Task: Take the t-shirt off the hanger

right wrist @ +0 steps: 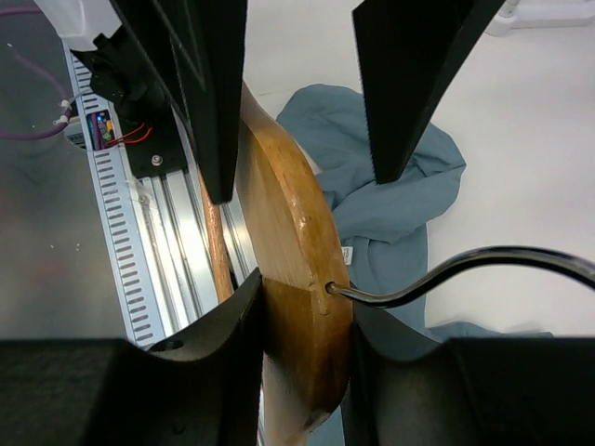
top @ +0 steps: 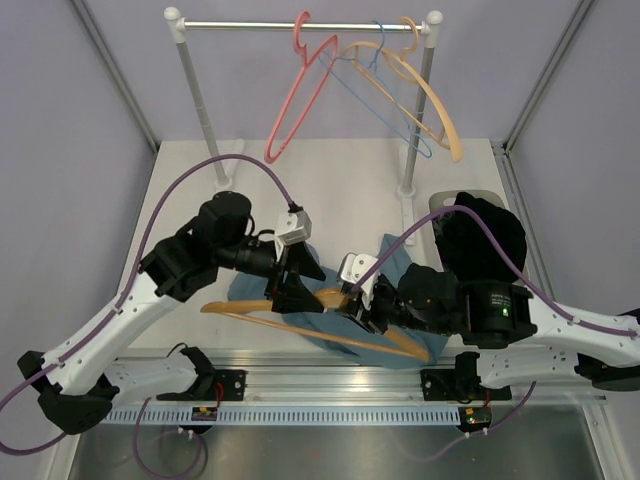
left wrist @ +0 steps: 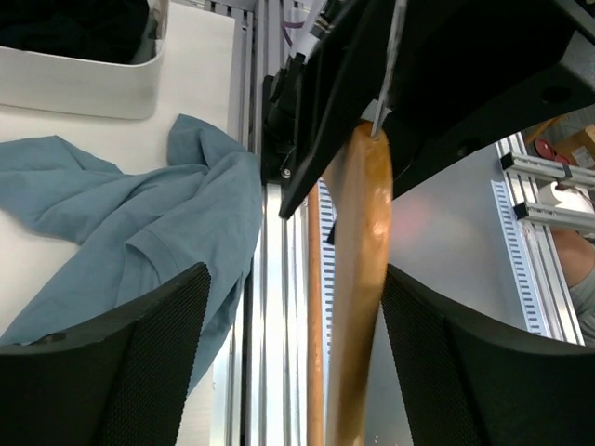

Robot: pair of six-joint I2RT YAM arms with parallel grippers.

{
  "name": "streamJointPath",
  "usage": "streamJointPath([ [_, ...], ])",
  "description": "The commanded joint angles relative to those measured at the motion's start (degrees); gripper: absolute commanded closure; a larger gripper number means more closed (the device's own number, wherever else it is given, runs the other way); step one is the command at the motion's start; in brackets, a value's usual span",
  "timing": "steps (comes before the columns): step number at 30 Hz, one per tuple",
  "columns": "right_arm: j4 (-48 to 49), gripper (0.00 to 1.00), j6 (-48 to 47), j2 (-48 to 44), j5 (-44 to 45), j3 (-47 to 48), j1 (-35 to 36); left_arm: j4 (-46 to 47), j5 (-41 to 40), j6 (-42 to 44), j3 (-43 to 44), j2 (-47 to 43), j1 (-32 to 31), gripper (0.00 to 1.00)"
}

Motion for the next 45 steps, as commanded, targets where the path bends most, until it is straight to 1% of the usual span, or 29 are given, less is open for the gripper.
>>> streamJointPath([
  [1, 3.59, 1.0, -0.87, 0.55, 1.46, 3.24, -0.24, 0.62, -4.42, 2.71, -0.72, 0.7, -3.58, 0.28],
  [3, 3.33, 1.0, -0.78, 0.9, 1.2, 3.77, -0.24, 1.23, -4.6, 2.45, -0.64, 1.14, -5.34, 0.42],
  [4, 3.32, 1.0, -0.61, 0.99, 1.28, 3.94, -0.24, 1.33, -4.69, 2.27, -0.38, 1.66, -5.78, 0.52],
  [5, 3.32, 1.0, -0.43, 1.16, 1.55, 4.47, -0.15, 1.41, -4.95, 2.18, -0.2, 1.84, -6.91, 0.67],
  [6, 3.24, 1.0, -0.08, 1.34, 1.81, 4.65, -0.15, 1.41, -7.13, 2.1, -0.11, 2.02, -7.45, 1.0],
  [8, 3.32, 1.0, 0.01, 1.43, 1.81, 5.18, -0.24, 1.41, -8.72, 2.18, -0.46, 1.93, -8.33, 1.0],
  [10, 3.15, 1.0, 0.27, 1.52, 1.55, 5.53, -0.24, 1.33, -8.29, 2.62, -0.9, 1.67, -8.33, 1.0],
  [15, 3.32, 1.0, 1.06, 0.82, 2.25, 5.18, -0.24, 1.76, -12.32, 2.45, -2.3, -0.79, -8.33, 1.0],
  [16, 3.24, 0.97, 1.32, 0.55, 2.6, 5.0, -0.24, 2.03, -13.38, 1.93, -2.39, -1.4, -8.33, 1.0],
  [17, 3.06, 0.86, 1.59, 0.29, 3.74, 4.91, -0.15, 2.38, -15.91, 1.57, -2.48, -2.62, -8.33, 1.0],
  [18, 2.8, 0.67, 2.11, -0.58, 4.09, 4.83, -0.24, 2.38, -17.33, 1.13, -2.57, -3.33, -8.33, 1.0],
  [19, 2.54, 0.29, 2.29, -1.29, 4.19, 4.48, -0.24, 2.38, -18.65, 0.61, -2.74, -4.04, -8.33, 1.0],
  [20, 2.53, 0.18, 2.47, -3.12, 4.88, 4.3, -0.15, 2.03, -21.79, -0.18, -2.83, -5.35, -8.33, 1.0],
  [22, 2.62, 0.03, 3.87, -5.33, 6.2, 3.51, -0.15, 0.63, -25.06, -2.47, -2.75, -6.41, -8.33, 1.0],
  [25, 2.27, 0.01, 6.23, -10.51, 9.1, 2.72, -0.24, -2.44, -31.3, -4.67, -3.53, -8.78, -8.24, 1.0],
  [28, 1.57, 0.0, 8.44, -17.44, 10.85, 1.58, -0.24, -4.47, -39.81, -7.74, -5.81, -11.94, -8.24, 1.0],
  [31, 2.44, 0.0, 10.37, -22.46, 13.93, -0.71, -0.24, -5.0, -42.21, -10.03, -8.54, -15.46, -8.24, 1.0],
  [32, 2.36, 0.0, 11.51, -25.44, 14.81, -1.23, -0.24, -5.26, -42.82, -10.55, -9.07, -16.17, -8.24, 1.0],
  [34, 1.66, 0.0, 13.18, -29.75, 17.36, -2.12, -0.24, -6.14, -43.45, -11.61, -10.12, -18.1, -8.24, 1.0],
  [36, 1.22, 0.01, 13.89, -31.96, 18.51, -2.56, -0.15, -6.14, -42.57, -11.7, -10.92, -19.5, -8.24, 1.0],
  [39, 0.34, 0.01, 13.89, -33.81, 18.43, -2.47, -0.15, -3.79, -39.24, -12.23, -12.41, -21.44, -8.24, 1.0],
  [40, 0.6, 0.0, 13.28, -33.64, 17.9, -2.56, -0.24, -2.73, -36.36, -12.49, -13.11, -21.88, -8.24, 1.0],
  [41, 1.03, 0.01, 12.76, -33.12, 17.38, -2.73, -0.15, -1.59, -35.2, -13.28, -13.38, -21.97, -8.24, 1.0],
  [43, 1.91, 0.08, 11.44, -30.58, 16.23, -2.73, -0.24, 1.13, -30.73, -13.72, -13.73, -20.75, -8.24, 1.0],
  [44, 2.18, 0.14, 10.74, -29.17, 16.05, -2.39, -0.15, 1.67, -29.4, -13.9, -13.65, -19.87, -8.24, 1.0],
  [45, 2.44, 0.35, 10.12, -28.03, 16.31, -1.95, -0.24, 2.11, -28.43, -13.9, -13.56, -18.99, -8.24, 1.0],
])
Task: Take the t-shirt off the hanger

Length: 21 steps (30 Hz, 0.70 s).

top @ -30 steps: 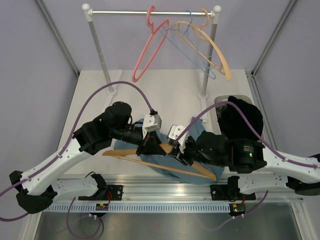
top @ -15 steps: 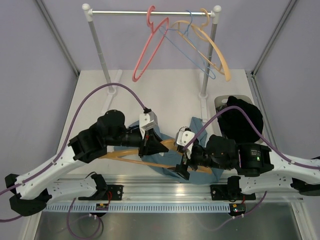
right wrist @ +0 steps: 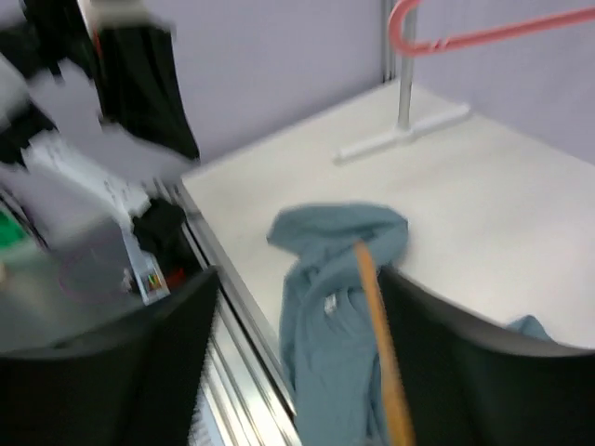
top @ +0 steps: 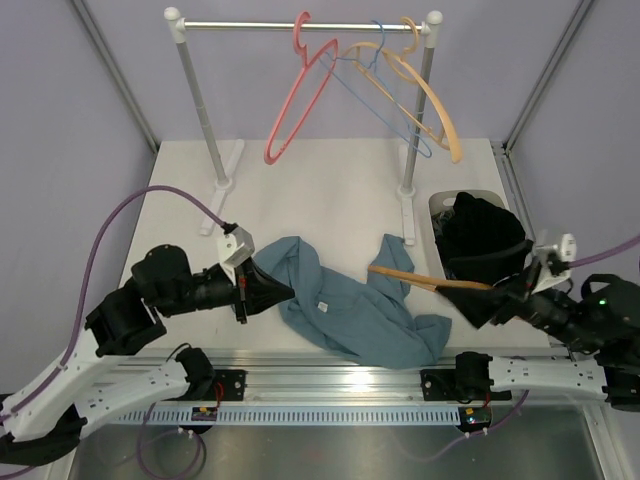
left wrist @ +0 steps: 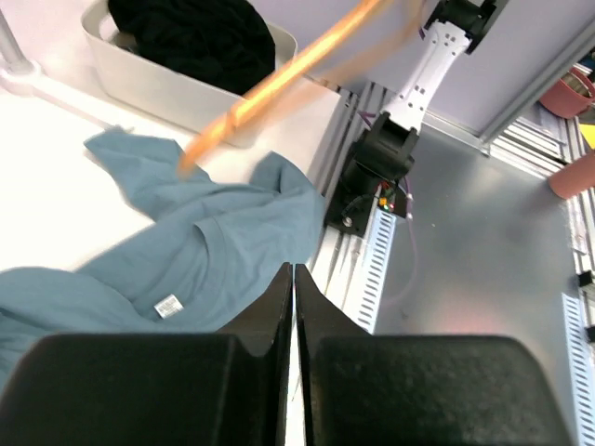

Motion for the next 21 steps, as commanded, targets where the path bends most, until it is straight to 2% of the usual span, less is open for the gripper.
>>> streamJointPath([
  [1, 4.39, 0.49, -0.18, 5.74, 6.72, 1.97, -0.17, -3.35, 1.83, -0.85, -0.81, 4.22, 0.21, 1.0],
  [3, 5.53, 0.75, -1.32, 7.69, 7.69, 2.67, -0.26, -3.35, 2.98, -0.15, -0.55, 6.69, 0.21, 1.0],
  [4, 6.93, 1.0, -2.28, 8.74, 7.86, 2.67, -0.17, -3.26, 2.9, 0.03, -0.46, 7.22, 0.21, 1.0],
  [9, 8.79, 1.0, -3.52, 9.98, 11.03, 1.97, -0.17, -1.94, 4.73, 1.52, 1.2, 7.66, 0.21, 1.0],
  [10, 8.7, 1.0, -3.26, 10.33, 11.29, 2.06, -0.26, -2.11, 5.18, 1.78, 1.9, 8.01, 0.21, 0.95],
  [12, 8.87, 1.0, -3.17, 10.69, 10.68, 2.23, -0.17, -3.69, 5.62, 3.27, 3.4, 8.89, 0.21, 0.74],
  [13, 8.96, 1.0, -2.91, 11.3, 10.42, 2.5, -0.17, -4.31, 5.1, 4.59, 5.32, 8.89, 0.21, 0.55],
  [16, 7.56, 1.0, -2.56, 13.5, 9.36, 3.64, -0.17, -5.63, 3.51, 5.74, 9.55, 8.02, 0.21, 0.43],
  [17, 7.21, 1.0, -2.56, 14.02, 9.01, 4.16, -0.26, -5.72, 3.94, 5.91, 10.69, 7.92, 0.21, 0.31],
  [18, 6.68, 1.0, -2.73, 14.99, 8.4, 4.26, -0.17, -6.24, 4.73, 5.92, 12.18, 7.84, 0.21, 0.25],
  [21, 6.59, 1.0, -2.56, 16.4, 9.27, 4.43, -0.17, -8.17, 3.96, 6.09, 18.33, 8.19, 0.21, 0.16],
])
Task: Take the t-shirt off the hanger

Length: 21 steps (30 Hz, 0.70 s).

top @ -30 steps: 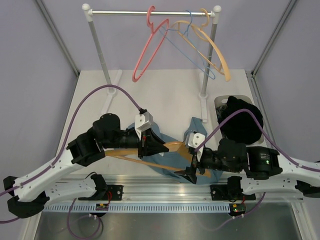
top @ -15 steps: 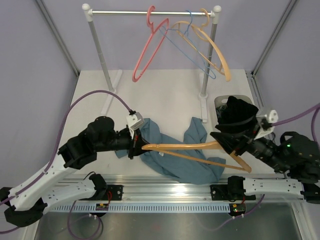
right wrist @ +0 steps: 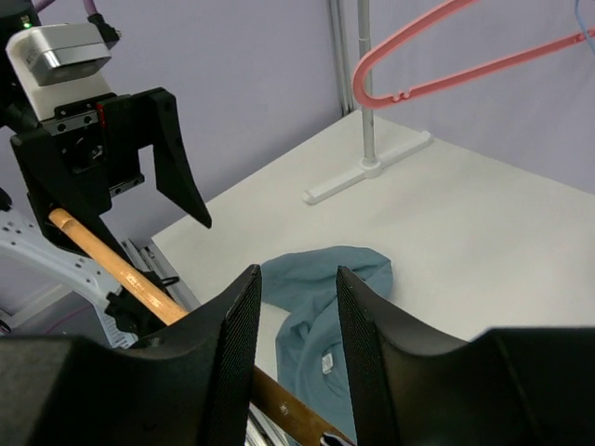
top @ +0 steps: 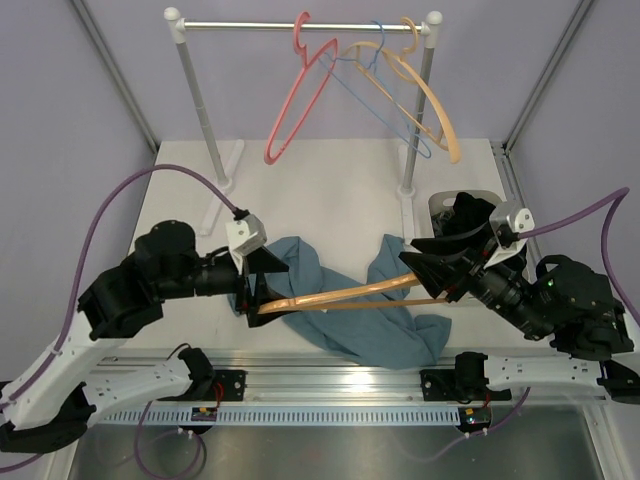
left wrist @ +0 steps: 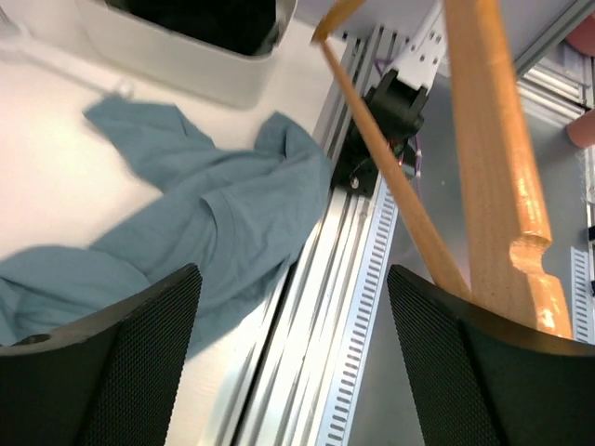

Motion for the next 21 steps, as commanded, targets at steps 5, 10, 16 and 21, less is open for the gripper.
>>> streamJointPath([
  [5, -1.73, 1.0, -1.48, 4.32, -0.54, 0.13, 0.11, 1.78, 2.23, 0.76, 13.12, 1.42, -0.2, 0.07],
  [10, -0.32, 1.0, -0.87, 5.37, -0.63, 0.13, 0.11, -3.31, -7.08, 4.8, 14.19, 1.86, -0.2, 0.02],
  [16, 1.08, 1.0, -0.34, 3.88, -0.28, -0.84, 0.11, -9.99, -25.26, 6.47, 13.31, 1.33, -0.2, 0.01],
  [21, 2.49, 1.0, -0.52, 2.21, 0.24, -1.02, 0.11, -12.46, -32.93, 5.69, 11.99, 2.48, -0.2, 0.01],
])
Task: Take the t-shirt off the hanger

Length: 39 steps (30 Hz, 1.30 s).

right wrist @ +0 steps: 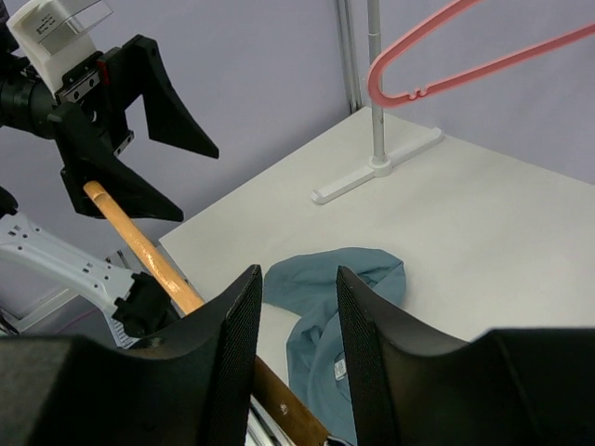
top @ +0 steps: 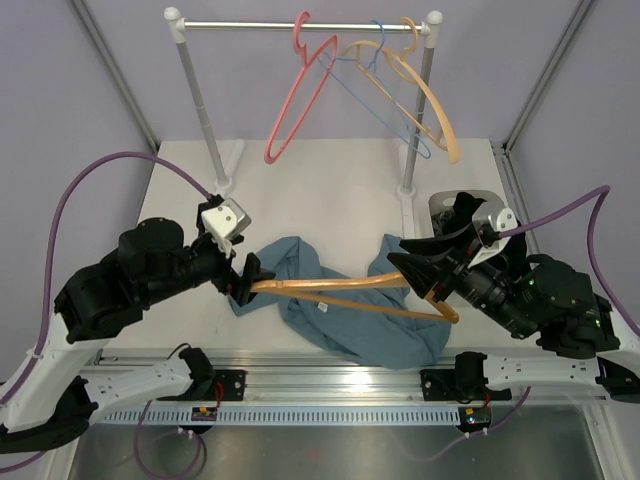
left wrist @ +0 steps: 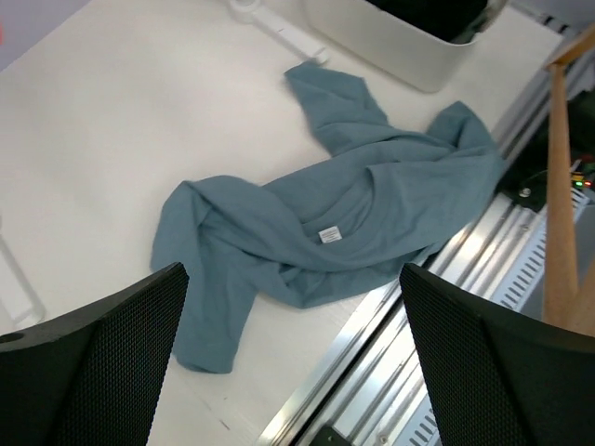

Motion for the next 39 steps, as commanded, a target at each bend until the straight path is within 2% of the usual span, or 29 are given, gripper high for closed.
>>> streamJointPath([
  [1, -1.79, 1.0, -2.27, -0.22, 0.84, -0.16, 0.02, 1.42, -9.3, -0.76, 0.71, 0.95, -0.18, 0.01],
  [5, -3.29, 1.0, -2.09, 0.66, -0.04, 0.72, 0.11, 0.63, -19.31, -2.7, 5.18, 2.0, -0.18, 0.01],
  [8, -3.82, 1.0, -2.26, 0.4, -0.75, 0.89, 0.11, -3.12, -30.53, -4.98, 9.39, 4.89, -0.18, 0.01],
  [12, -4.08, 1.0, -2.61, 0.22, -1.27, 1.33, 0.02, -2.98, -28.82, -3.76, 6.27, 5.61, -0.18, 0.01],
  [16, -4.43, 1.0, -3.32, 0.4, -0.92, 1.16, 0.11, -3.15, -36.8, -6.04, 3.53, 6.75, -0.18, 0.01],
  [18, -4.61, 1.0, -3.23, 0.4, -0.49, 0.9, 0.11, -3.06, -36.91, -6.04, 2.74, 7.98, -0.18, 0.01],
  [19, -4.61, 1.0, -3.4, 0.4, 0.39, 0.72, 0.03, -2.28, -35.25, -5.78, 2.74, 8.15, -0.18, 0.01],
  [21, -4.52, 1.0, -4.02, 0.57, 1.53, 0.02, 0.03, -0.09, -24.12, -3.94, 2.04, 7.19, -0.18, 0.02],
  [22, -4.43, 1.0, -4.28, 0.66, 2.58, -0.25, 0.11, 3.32, -18.33, -3.06, 1.51, 6.23, -0.18, 0.03],
  [23, -4.08, 1.0, -4.46, 0.84, 3.03, -0.42, 0.11, 5.18, -7.22, -2.44, 0.81, 5.27, -0.18, 0.02],
  [24, -3.99, 1.0, -4.37, 0.84, 3.12, -0.86, 0.11, 8.85, -2.59, -2.09, -0.76, 3.25, -0.18, 0.02],
  [25, -3.29, 1.0, -4.11, 0.75, 2.95, -1.04, 0.11, 10.46, 5.81, -2.17, -1.47, 2.45, -0.18, 0.02],
  [28, -1.89, 1.0, -3.58, 0.75, 1.98, -1.3, 0.11, 14.32, 20.51, -2.26, -3.49, 1.83, -0.18, 0.04],
  [34, 0.22, 1.0, -3.41, 3.8, 1.36, -1.04, 0.11, 22.68, 30.66, -4.72, -6.75, 3.13, -0.27, 0.03],
  [39, 4.18, 1.0, -3.32, 5.58, 2.15, -1.57, 0.11, 28.38, 33.58, -4.9, -9.65, 4.82, -0.36, 0.04],
])
